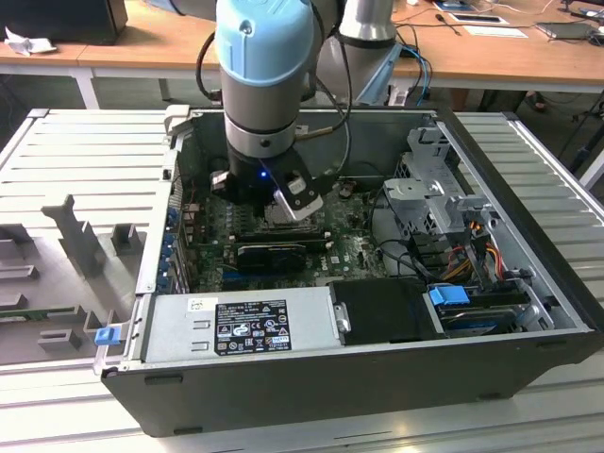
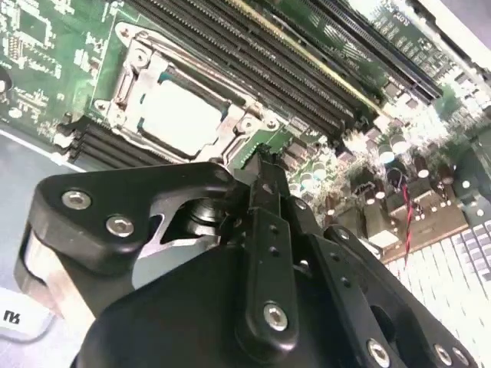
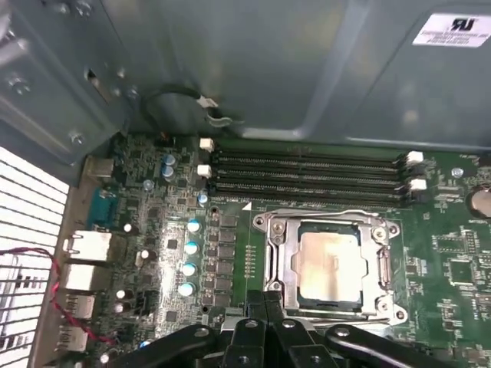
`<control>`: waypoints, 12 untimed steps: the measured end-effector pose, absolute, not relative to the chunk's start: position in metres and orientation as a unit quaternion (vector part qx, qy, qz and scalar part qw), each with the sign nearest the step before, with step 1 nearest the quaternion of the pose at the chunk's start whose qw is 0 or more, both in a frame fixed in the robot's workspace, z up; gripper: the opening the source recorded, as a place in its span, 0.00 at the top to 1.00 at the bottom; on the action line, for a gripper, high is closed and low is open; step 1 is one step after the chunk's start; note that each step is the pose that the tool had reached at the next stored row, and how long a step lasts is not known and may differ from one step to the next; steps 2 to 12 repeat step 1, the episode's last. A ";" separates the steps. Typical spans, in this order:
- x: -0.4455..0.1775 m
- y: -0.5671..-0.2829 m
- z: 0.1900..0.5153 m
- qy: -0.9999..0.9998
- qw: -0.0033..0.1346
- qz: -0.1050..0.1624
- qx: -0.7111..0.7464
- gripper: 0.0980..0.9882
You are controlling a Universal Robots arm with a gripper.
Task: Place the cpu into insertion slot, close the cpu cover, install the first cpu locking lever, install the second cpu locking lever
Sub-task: 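Install the second cpu locking lever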
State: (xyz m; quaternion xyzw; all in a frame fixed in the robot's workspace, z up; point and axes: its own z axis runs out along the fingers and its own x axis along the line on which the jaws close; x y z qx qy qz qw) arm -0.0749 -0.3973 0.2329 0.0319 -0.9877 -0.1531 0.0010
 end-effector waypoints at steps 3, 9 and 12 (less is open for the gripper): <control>-0.075 -0.397 0.233 -0.988 0.001 -0.153 0.032 0.99; -0.075 -0.397 0.233 -0.988 0.001 -0.153 0.032 0.99; -0.075 -0.397 0.233 -0.988 0.001 -0.153 0.032 0.99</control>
